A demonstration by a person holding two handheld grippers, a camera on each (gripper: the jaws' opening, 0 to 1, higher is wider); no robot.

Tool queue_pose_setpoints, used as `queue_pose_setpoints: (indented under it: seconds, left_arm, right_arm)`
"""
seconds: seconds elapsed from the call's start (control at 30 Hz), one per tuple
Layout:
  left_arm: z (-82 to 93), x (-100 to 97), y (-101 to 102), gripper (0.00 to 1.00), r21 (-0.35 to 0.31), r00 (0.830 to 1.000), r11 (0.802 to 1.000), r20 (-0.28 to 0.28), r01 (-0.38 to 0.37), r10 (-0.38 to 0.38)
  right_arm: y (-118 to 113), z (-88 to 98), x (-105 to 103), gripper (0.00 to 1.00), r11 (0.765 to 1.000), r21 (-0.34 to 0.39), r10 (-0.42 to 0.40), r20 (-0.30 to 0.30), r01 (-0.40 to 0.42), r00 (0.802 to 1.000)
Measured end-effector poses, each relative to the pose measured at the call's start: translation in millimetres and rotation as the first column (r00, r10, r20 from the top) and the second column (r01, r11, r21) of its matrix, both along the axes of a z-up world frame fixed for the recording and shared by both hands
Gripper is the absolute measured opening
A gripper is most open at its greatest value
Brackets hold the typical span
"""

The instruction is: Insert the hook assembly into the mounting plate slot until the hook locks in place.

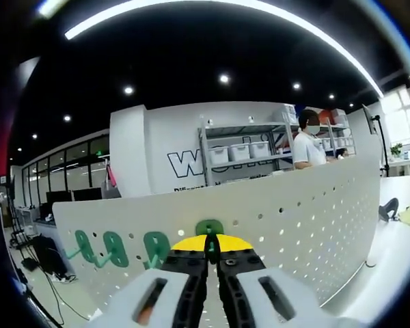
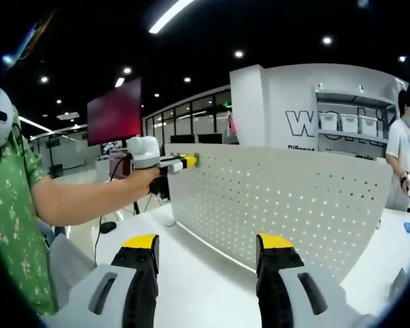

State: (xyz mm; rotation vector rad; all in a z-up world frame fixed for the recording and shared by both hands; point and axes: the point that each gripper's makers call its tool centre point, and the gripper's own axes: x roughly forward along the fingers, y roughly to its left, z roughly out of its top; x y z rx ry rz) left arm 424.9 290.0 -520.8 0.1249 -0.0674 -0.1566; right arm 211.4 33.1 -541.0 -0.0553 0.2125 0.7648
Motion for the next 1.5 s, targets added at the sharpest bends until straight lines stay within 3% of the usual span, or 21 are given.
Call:
queue_pose_setpoints:
  seconds: [0.7,0.83,0.93,1.5]
  left_arm:
    - [0.0,1.7,-1,0.03,0.078,0.996,0.997,0.088,0.003,-0.01]
    - [0.2,1.4,-1,0.03,0.044,0.995,0.999,0.095,0.014,-0.018]
    - [-0.2,0.3,1,0.03,-0.038,0.995,0.999,0.096,0.025,-0.021]
    - [-1.4,-3.9,1,0.04,-0.058,0.996,0.998,0.091,0.016,-0.011]
  right_arm:
    - [-1,-5.5,0,0.58,1.0,-0.007,-0.009,-0.011,0.009,1.0]
    - [0,-6.0,1,0.58,1.0,-0.008,-0.008,-0.012,0.008,1.0]
    - [2,-6.1,2,0.58,1.0,-0.008,-0.006,-0.011,0.006,1.0]
    - [-1,-8.2,1,0.57,1.0,-0.004,-0.018,-0.017,0.018,1.0]
